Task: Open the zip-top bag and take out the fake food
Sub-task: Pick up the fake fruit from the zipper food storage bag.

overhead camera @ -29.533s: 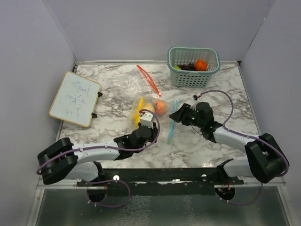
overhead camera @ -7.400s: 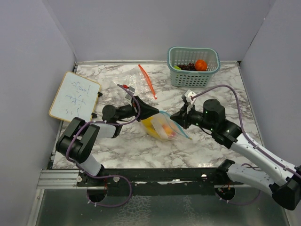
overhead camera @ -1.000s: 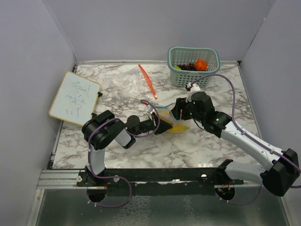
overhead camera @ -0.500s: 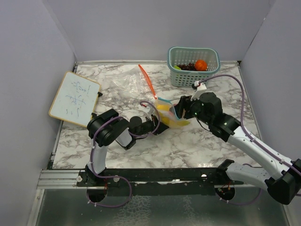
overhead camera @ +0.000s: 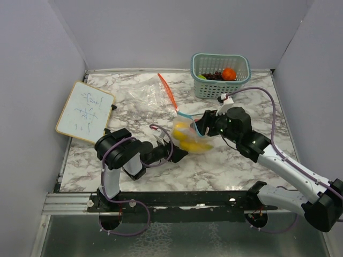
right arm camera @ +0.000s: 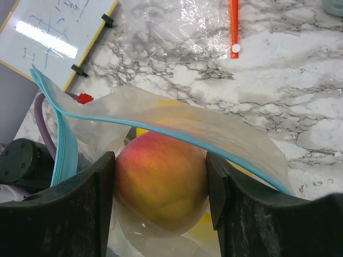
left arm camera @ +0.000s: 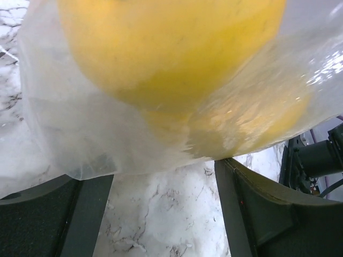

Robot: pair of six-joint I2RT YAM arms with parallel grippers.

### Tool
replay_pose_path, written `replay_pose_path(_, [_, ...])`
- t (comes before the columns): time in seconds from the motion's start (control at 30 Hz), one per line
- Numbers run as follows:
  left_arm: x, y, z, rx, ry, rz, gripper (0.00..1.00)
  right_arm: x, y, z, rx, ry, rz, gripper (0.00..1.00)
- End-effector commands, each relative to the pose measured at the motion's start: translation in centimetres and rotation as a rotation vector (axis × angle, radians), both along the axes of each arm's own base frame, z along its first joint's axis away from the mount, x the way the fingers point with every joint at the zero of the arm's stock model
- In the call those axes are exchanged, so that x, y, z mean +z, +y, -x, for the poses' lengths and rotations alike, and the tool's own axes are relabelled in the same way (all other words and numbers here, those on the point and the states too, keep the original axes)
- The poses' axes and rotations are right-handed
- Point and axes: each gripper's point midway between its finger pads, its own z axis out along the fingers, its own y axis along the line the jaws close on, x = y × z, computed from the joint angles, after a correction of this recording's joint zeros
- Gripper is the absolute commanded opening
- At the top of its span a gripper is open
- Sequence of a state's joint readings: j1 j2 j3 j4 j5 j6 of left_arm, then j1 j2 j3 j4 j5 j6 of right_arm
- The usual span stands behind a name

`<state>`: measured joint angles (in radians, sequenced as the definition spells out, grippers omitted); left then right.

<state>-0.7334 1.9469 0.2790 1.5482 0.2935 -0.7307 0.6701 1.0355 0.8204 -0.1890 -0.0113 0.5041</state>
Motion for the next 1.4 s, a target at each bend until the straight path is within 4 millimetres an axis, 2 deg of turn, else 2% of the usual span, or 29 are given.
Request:
replay_pose_path(0.0, [3.2, 1.6, -0.5, 0.093, -0.105, 0.097, 0.79, 4.2, 1.0, -0.7, 0.013, -0.089, -0.089, 0.31])
replay_pose_path(0.1, [4.1, 2.4, -1.0, 0.126, -0.144, 0.097, 0.79, 3.7, 0.5, -0.3, 0.005, -0.077, -0.083, 0.31])
replay_pose_path(0.13, [4.3, 2.5, -1.2, 0.13, -0.15, 0.1, 0.84, 3.6, 0.4, -0.1, 0.004, -0.076, -0.091, 0.31])
replay_pose_path(0.17, [4.5, 2.5, -1.2, 0.126, -0.153, 0.106, 0.94, 3.6, 0.4, 0.1, 0.006, -0.076, -0.099, 0.31])
replay_pose_path(0.23, [5.2, 2.2, -1.3, 0.114, -0.165, 0.123, 0.99, 3.8, 0.3, 0.5, 0.011, -0.077, -0.115, 0.31])
replay_pose_path(0.37, [7.3, 2.1, -0.9, 0.088, -0.231, 0.153, 0.99, 4.3, -0.3, 0.6, -0.005, -0.093, -0.11, 0.31])
replay_pose_path(0.57, [9.9, 4.3, -1.7, 0.098, -0.292, 0.191, 0.96, 5.1, -1.5, 1.4, -0.018, -0.117, -0.086, 0.31])
replay_pose_path(0.63, [10.3, 5.1, -2.1, 0.106, -0.303, 0.194, 0.92, 4.8, -1.9, 1.6, -0.019, -0.119, -0.068, 0.31])
replay_pose_path(0.77, [13.0, 6.1, -2.3, 0.087, -0.385, 0.232, 0.9, 3.7, -2.3, 2.1, 0.016, -0.118, 0.008, 0.31])
replay_pose_path(0.9, [16.1, 5.7, -1.8, -0.05, -0.483, 0.264, 0.9, 3.4, -2.1, 2.8, 0.062, -0.124, 0.024, 0.31])
replay_pose_path(1.07, [18.6, 4.8, -1.4, -0.221, -0.564, 0.257, 0.92, 3.0, -1.9, 3.1, 0.084, -0.112, 0.029, 0.31])
replay_pose_path(1.2, [19.8, 4.1, -0.8, -0.301, -0.583, 0.295, 0.95, 3.2, -1.5, 3.3, 0.107, -0.114, 0.014, 0.31])
replay_pose_path(1.37, [20.1, 2.9, 0.3, -0.388, -0.598, 0.301, 0.99, 3.4, -1.1, 3.6, 0.136, -0.115, 0.006, 0.31])
